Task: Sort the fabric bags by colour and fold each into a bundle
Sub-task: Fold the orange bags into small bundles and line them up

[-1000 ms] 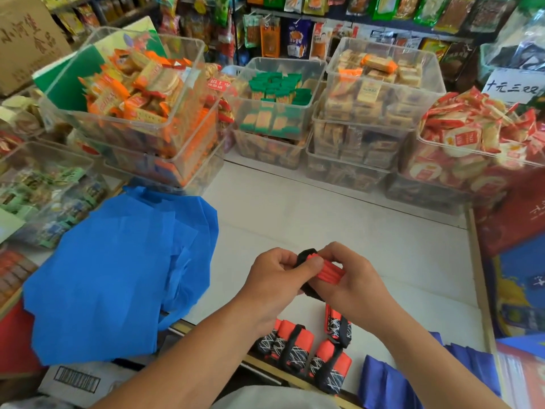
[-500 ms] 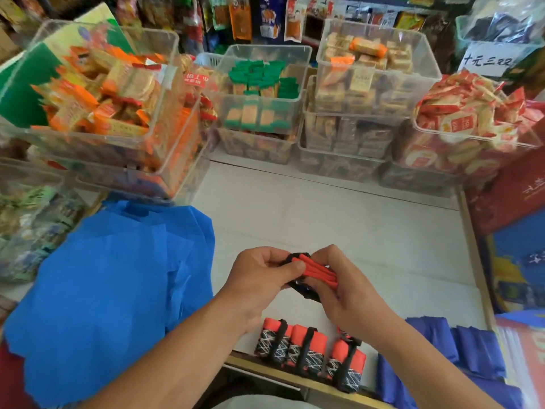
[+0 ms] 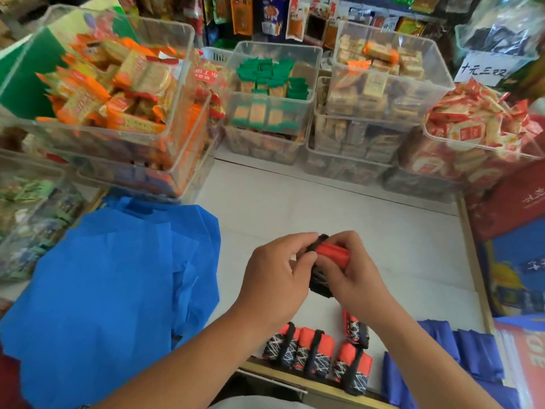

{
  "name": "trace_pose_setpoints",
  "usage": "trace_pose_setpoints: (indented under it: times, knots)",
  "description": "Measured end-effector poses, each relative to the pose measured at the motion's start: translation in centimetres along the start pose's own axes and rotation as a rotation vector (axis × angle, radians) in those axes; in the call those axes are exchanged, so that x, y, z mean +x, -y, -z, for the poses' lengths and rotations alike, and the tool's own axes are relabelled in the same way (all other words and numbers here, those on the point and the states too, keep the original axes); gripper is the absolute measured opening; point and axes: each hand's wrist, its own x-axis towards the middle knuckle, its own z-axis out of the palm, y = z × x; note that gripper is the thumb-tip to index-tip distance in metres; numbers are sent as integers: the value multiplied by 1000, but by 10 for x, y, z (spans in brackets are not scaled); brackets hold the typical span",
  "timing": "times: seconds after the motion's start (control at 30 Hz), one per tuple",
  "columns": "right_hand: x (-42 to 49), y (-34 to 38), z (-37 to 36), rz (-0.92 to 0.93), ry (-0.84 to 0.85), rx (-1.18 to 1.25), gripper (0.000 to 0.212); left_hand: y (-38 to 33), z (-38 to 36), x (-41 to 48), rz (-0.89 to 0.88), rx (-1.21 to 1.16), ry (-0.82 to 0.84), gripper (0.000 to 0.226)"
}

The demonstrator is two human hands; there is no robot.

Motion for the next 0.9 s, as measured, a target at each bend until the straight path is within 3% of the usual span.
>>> trace_pose_setpoints:
  times: [0.1, 0.17, 0.3, 0.43, 0.7, 0.9]
  knots:
    - [-1, 4, 2, -182, -14, 266, 24, 11, 6, -10, -95, 64, 123, 42]
    - [-3, 2, 3, -230, -4, 360, 19, 21, 8, -12, -106, 100, 108, 47]
    - [-2, -2, 2, -294, 4, 551, 28, 26, -1, -10, 181, -188, 131, 41]
    - [-4, -5, -3, -286, -13, 529, 54, 21, -14, -10, 159, -203, 146, 29]
    - [-8, -11, 5, -337, -103, 671, 31, 25, -27, -18, 259, -303, 133, 25]
    - [-3, -17, 2, -326, -161, 601, 18, 23, -50, -29, 367, -415, 71, 23]
